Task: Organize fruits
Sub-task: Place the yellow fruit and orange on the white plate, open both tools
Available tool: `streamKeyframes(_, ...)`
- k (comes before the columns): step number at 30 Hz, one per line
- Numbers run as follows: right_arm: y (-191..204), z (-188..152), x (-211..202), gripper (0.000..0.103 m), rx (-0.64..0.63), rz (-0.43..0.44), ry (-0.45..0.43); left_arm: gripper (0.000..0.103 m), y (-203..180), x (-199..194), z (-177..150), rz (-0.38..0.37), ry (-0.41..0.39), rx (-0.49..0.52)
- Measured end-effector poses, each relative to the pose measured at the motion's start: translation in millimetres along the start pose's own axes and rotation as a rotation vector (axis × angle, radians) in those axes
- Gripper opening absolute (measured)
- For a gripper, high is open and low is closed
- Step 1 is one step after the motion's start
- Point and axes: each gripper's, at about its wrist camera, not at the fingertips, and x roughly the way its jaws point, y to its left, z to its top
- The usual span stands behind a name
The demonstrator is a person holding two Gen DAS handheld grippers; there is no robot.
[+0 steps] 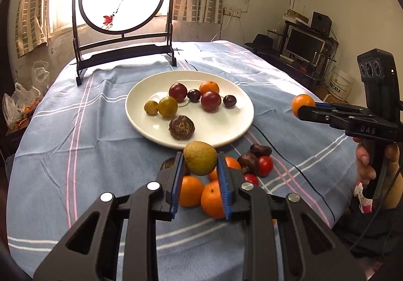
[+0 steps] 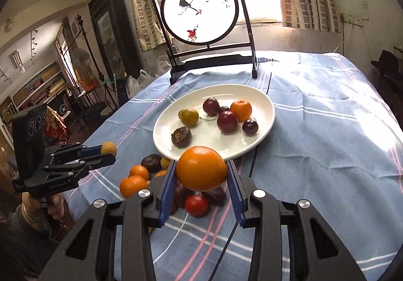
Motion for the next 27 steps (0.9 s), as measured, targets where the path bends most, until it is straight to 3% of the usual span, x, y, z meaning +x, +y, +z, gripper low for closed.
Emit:
streamKeyframes(10,-16.1,33.5,80.8,0.040,0.046,-0.020,0.058,0.026,33.8,92.5,54.6,0.062,0.110,-0.027)
streamKeyframes(12,-18.2,33.8,85.3,0.050,0.057,-0.017,0.040,0.026,40.3,107.7,57.1,0.061,0.141,-0.043)
streamKeyframes(14,-20.6,32.2,85.2,0.056,0.067,-0.011,0.024,0.037,45.8,113.6,57.3,0.064,0.150,-0.069)
streamKeyframes(16,-23.6,28.6,82.8,0.056,0.074,-0.014,0.014,0.057,48.3,107.9,56.5,0.073,0.123,-0.086)
streamKeyframes(19,-30.9,19.9,78.2,0.056,0.103,-0.002,0.011,0.067,45.9,88.5,51.7,0.086,0.082,-0.081)
streamKeyframes(27,-41.1,-24.7,51.7,0.056,0.155,0.010,0.013,0.067,13.5,28.8,-0.9,0.034,0.086,0.010)
